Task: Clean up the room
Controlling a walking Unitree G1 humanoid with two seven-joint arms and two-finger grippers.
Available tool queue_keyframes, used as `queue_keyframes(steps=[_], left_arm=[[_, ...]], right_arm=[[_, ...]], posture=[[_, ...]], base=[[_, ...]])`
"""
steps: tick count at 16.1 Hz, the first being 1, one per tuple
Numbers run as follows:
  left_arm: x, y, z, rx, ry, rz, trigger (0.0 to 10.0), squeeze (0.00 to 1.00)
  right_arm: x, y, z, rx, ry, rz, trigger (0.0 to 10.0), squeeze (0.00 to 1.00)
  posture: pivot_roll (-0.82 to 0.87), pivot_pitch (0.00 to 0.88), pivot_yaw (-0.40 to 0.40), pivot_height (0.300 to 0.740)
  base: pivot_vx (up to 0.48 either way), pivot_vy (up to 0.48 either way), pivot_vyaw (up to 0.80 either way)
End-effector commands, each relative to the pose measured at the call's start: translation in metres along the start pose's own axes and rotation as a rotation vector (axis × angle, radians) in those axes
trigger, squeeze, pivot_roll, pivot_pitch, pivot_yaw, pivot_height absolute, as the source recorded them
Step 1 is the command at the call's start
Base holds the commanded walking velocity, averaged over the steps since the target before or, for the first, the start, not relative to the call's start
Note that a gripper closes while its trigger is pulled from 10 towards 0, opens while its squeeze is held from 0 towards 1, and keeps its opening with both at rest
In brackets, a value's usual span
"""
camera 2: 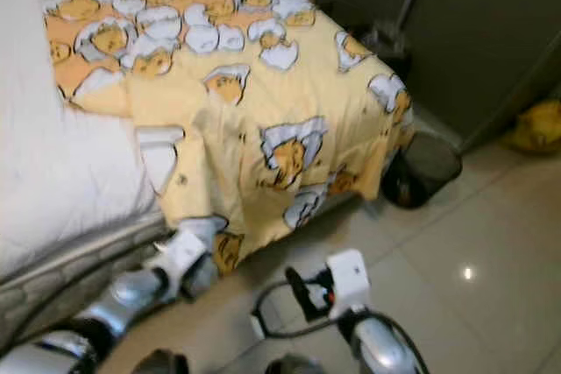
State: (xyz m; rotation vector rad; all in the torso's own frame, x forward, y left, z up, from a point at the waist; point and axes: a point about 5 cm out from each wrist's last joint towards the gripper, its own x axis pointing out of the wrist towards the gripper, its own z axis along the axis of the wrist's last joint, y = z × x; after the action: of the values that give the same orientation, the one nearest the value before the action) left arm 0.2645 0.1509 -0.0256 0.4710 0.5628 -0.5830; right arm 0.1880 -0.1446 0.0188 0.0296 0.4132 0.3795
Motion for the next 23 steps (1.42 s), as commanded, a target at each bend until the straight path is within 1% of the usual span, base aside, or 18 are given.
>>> queue_keyframes(steps=[1,3,4,9,11,12,13,14,15,16,17,18,19,20,21,22,23], left_arm=[[-0.004,0.006,-0.008,-0.005,0.029,0.043,10.0,0.0],[-0.004,0.006,-0.009,-0.036,0.031,0.052,10.0,0.0],[-0.004,0.006,-0.008,-0.032,0.028,0.055,10.0,0.0],[-0.004,0.006,-0.011,-0.045,0.043,0.076,10.0,0.0],[-0.004,0.0,-0.014,-0.046,0.059,0.079,10.0,0.0],[-0.001,-0.006,-0.013,-0.032,0.069,0.071,10.0,0.0],[0.0,-0.01,-0.013,-0.04,0.076,0.065,10.0,0.0],[0.005,-0.025,-0.008,-0.035,0.074,0.031,10.0,0.55],[0.008,-0.032,-0.005,-0.027,0.068,0.016,10.0,0.55],[0.013,-0.049,0.003,-0.039,0.028,-0.031,10.0,1.0],[0.015,-0.058,0.007,-0.032,0.022,-0.047,10.0,1.0],[0.016,-0.061,0.01,-0.041,0.012,-0.045,10.0,1.0],[0.017,-0.056,0.015,-0.007,-0.017,-0.02,10.0,1.0],[0.016,-0.044,0.019,0.049,-0.042,0.034,10.0,1.0],[0.014,-0.027,0.024,0.067,-0.082,0.101,10.0,1.0],[0.011,-0.008,0.032,0.051,-0.14,0.184,10.0,1.0],[0.006,0.014,0.044,-0.013,-0.222,0.292,10.0,1.0]], right_arm=[[0.001,0.0,-0.001,-0.009,0.0,0.007,10.0,0.0],[0.001,0.0,-0.001,-0.011,0.002,0.009,10.0,0.0],[0.001,0.0,-0.002,-0.011,0.003,0.009,10.0,0.0],[0.0,-0.001,-0.004,-0.017,0.014,0.015,10.0,0.0],[0.0,-0.001,-0.005,-0.021,0.018,0.024,10.0,0.0],[0.0,0.0,-0.005,-0.022,0.02,0.027,10.0,0.0],[0.0,0.0,-0.004,-0.023,0.02,0.029,10.0,0.0],[0.002,0.001,-0.005,-0.026,0.023,0.036,10.0,0.0],[0.003,0.001,-0.005,-0.027,0.025,0.039,10.0,0.0],[0.005,0.001,-0.005,-0.03,0.03,0.045,10.0,0.0],[0.006,0.001,-0.006,-0.031,0.033,0.048,10.0,0.0],[0.008,0.0,-0.006,-0.033,0.035,0.049,10.0,0.0],[0.01,-0.002,-0.004,-0.036,0.033,0.048,10.0,0.0],[0.014,-0.004,-0.001,-0.04,0.022,0.043,10.0,0.0],[0.017,-0.007,0.005,-0.044,-0.006,0.027,10.0,0.0],[0.023,-0.011,0.015,-0.037,-0.048,-0.002,10.0,0.0],[0.028,-0.016,0.031,-0.017,-0.113,-0.053,10.0,0.0]], posture=[[-0.15,0.097,-0.057,0.74],[-0.15,0.096,-0.057,0.74],[-0.15,0.096,-0.057,0.74],[-0.15,0.097,-0.063,0.74],[-0.15,0.098,-0.067,0.74],[-0.15,0.097,-0.07,0.74],[-0.15,0.096,-0.07,0.74],[-0.14,0.093,-0.07,0.74],[-0.14,0.093,-0.07,0.74],[-0.14,0.09,-0.071,0.74],[-0.15,0.082,-0.074,0.74],[-0.15,0.076,-0.073,0.74],[-0.14,0.067,-0.075,0.74],[-0.13,0.049,-0.073,0.74],[-0.12,0.037,-0.073,0.74],[-0.11,0.022,-0.069,0.74],[-0.1,0.003,-0.066,0.74]], base=[[0.0,0.0,0.0],[0.0,0.0,0.0],[-0.247,0.0,0.0],[-0.461,0.0,0.0],[0.0,0.0,0.0],[0.0,0.0,0.0],[0.0,0.0,0.0],[0.0,0.0,0.0],[0.0,0.0,0.0],[0.0,0.0,0.0],[0.0,0.0,0.0],[0.0,0.0,0.0],[0.0,0.0,0.0],[0.0,0.0,0.0],[0.0,0.0,0.0],[0.0,0.0,0.0],[0.0,0.0,0.0]])
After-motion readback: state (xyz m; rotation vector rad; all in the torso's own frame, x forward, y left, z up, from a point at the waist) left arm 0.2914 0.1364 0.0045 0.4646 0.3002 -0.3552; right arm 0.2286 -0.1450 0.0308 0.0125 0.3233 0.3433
